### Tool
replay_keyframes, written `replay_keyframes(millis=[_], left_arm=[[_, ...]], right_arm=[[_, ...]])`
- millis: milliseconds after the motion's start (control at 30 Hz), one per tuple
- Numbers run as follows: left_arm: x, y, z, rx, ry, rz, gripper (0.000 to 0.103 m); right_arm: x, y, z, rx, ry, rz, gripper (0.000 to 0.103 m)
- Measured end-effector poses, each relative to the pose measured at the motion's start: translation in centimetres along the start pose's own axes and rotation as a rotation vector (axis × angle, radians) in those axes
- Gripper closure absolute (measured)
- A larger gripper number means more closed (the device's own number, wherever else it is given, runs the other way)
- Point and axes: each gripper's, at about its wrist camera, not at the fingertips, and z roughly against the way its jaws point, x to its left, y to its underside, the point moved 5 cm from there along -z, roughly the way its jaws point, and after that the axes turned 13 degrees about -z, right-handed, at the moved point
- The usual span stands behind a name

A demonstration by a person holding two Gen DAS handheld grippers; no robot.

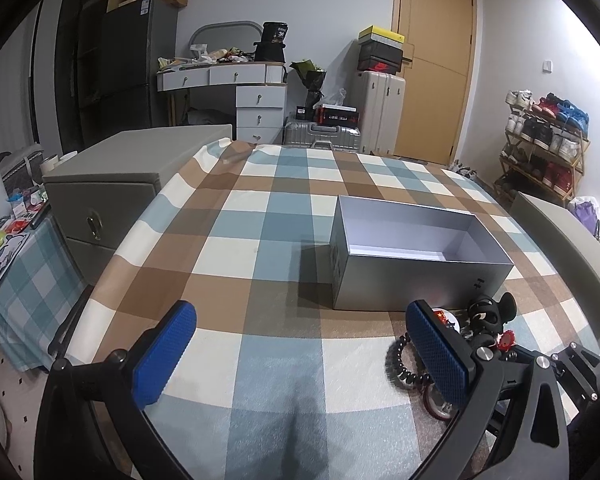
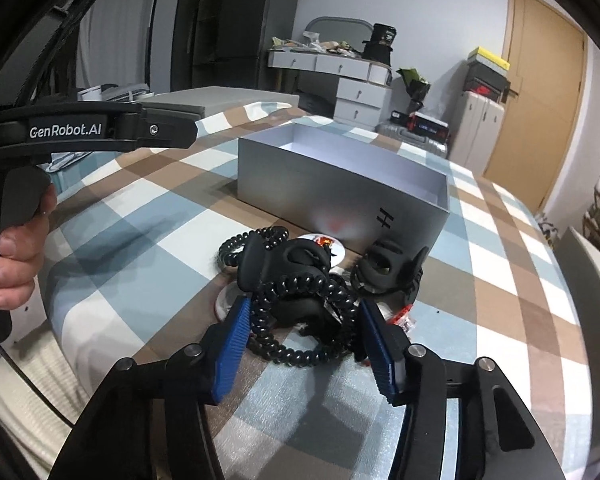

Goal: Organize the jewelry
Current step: 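Lower the right gripper onto the black coiled bracelets and close it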

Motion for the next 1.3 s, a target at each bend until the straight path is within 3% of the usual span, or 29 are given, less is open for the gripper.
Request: replay_keyframes(millis=[333,533,667,1033,1300], left_arm=[[0.2,0.4,-0.3,0.017,0.011,0.003,0.001],[-1.0,1.0,-2.4,0.110,0.139,-0.025,0.001],[-2.3,1.6,-4.3,0.192,0.290,-0.042,0.001],[-5.5,1.8,-5.4,0.262,0.403,-0.230,0.001],[-6.3,1.8,-5.9,0.296,0.417,-0.326,0.008]], right_arm=[[0.6,0.2,1.2,-0.042,-0.016,0.030,0.050],[-0.4,0.3,1.6,-0.044,-0.048,-0.024,0.052],[-1.4,0.2,1.9,-0.055,-0.079,-0.080,0.052],[-3.4,-0.2,2.7,-0.090,-0.094,-0.157,0.052],[-3.8,-0.1,3.0,-0.099,-0.100,-0.174,0.052]])
